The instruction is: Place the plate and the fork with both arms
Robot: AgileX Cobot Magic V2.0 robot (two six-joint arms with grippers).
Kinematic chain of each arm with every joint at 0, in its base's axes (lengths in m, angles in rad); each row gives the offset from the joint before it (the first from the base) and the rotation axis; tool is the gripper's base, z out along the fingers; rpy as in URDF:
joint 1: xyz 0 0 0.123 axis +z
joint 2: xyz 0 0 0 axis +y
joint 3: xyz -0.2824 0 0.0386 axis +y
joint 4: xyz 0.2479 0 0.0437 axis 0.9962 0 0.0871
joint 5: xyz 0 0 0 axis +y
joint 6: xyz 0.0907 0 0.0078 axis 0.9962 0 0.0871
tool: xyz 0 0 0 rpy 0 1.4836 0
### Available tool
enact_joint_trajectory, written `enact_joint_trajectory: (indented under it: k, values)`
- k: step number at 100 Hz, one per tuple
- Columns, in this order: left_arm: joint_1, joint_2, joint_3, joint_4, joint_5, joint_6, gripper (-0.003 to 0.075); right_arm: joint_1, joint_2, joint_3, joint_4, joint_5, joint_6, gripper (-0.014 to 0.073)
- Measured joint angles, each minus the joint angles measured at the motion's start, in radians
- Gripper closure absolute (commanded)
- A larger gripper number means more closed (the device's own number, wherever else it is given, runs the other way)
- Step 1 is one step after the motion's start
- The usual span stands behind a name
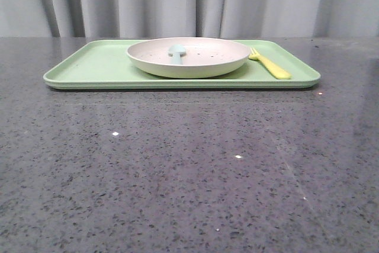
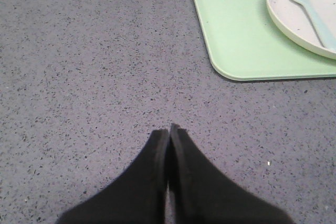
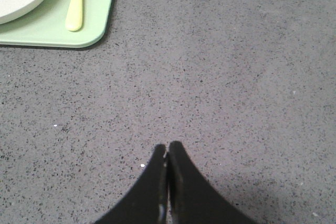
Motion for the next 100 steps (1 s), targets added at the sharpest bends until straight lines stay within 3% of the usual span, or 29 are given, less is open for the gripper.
enact_joint_trajectory:
  k: [86, 100]
  values:
    - [0.0, 0.0, 0.0, 0.0, -0.003, -0.002, 0.0741, 0.0, 0.0, 0.0, 0.0, 0.0, 0.0, 0.0713]
    - [0.0, 0.0, 0.03, 0.035, -0.13, -0.002, 0.0741, 0.0, 0.0, 0.0, 0.0, 0.0, 0.0, 0.0713]
